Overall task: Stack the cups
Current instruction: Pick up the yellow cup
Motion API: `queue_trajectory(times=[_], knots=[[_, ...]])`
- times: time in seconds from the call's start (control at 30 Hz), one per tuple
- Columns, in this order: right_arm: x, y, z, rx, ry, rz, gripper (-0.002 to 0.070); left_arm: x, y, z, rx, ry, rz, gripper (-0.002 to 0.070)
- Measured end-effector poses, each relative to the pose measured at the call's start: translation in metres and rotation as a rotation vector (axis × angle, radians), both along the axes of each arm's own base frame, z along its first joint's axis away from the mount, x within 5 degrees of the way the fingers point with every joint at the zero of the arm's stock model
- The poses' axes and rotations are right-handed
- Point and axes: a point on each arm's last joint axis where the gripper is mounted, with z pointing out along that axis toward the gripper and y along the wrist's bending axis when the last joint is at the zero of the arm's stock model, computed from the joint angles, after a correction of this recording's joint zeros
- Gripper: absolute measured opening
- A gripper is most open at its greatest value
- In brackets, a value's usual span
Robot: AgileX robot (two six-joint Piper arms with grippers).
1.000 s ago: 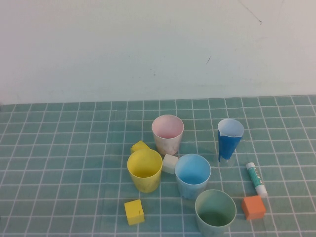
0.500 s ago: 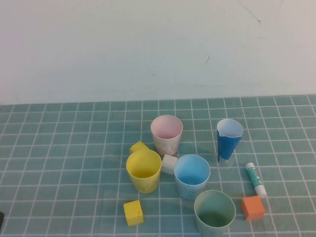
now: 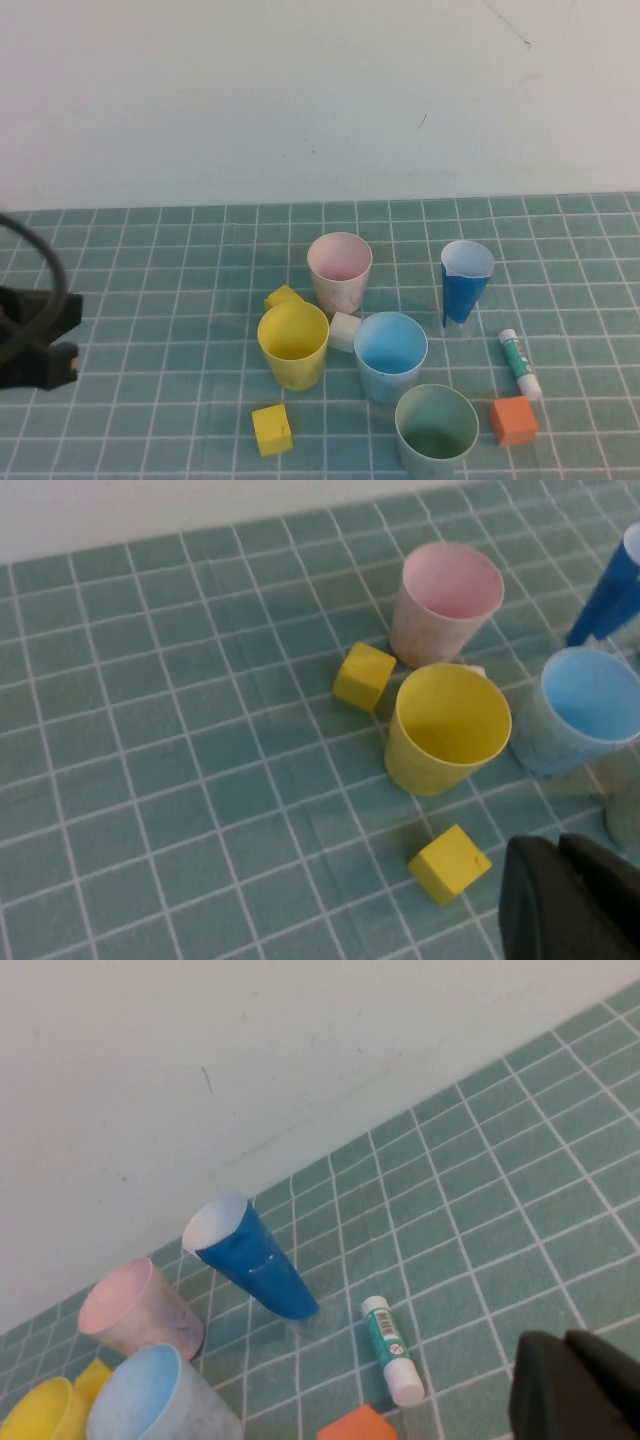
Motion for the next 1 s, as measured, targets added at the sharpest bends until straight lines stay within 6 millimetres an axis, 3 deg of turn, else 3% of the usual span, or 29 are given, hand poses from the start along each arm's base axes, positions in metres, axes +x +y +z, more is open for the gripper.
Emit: queue_trajectory(times=[0.13, 0.47, 0.6, 0.8, 1.0], knots=[[0.0, 0.0, 0.0, 0.001, 0.002, 0.001, -0.0003, 0.037, -0.019, 0.003, 0.123, 0.087, -0.127, -0.0002], [0.0, 0.001, -0.001, -0.011, 0.009, 0.01, -0.0003, 0.116, -0.082, -0.03, 0.376, 0.38, -0.21, 0.0023], [0.0, 0.001, -0.001, -0.018, 0.01, 0.013, -0.0003, 0.145, -0.098, -0.048, 0.385, 0.449, -0.207, 0.0146], [0.0, 0.001, -0.001, -0.023, 0.01, 0.015, -0.0003, 0.183, -0.116, -0.08, 0.38, 0.507, -0.195, 0.0454], [0.0, 0.001, -0.001, -0.026, 0.012, 0.017, -0.0003, 0.211, -0.133, -0.123, 0.348, 0.567, -0.19, 0.0511]])
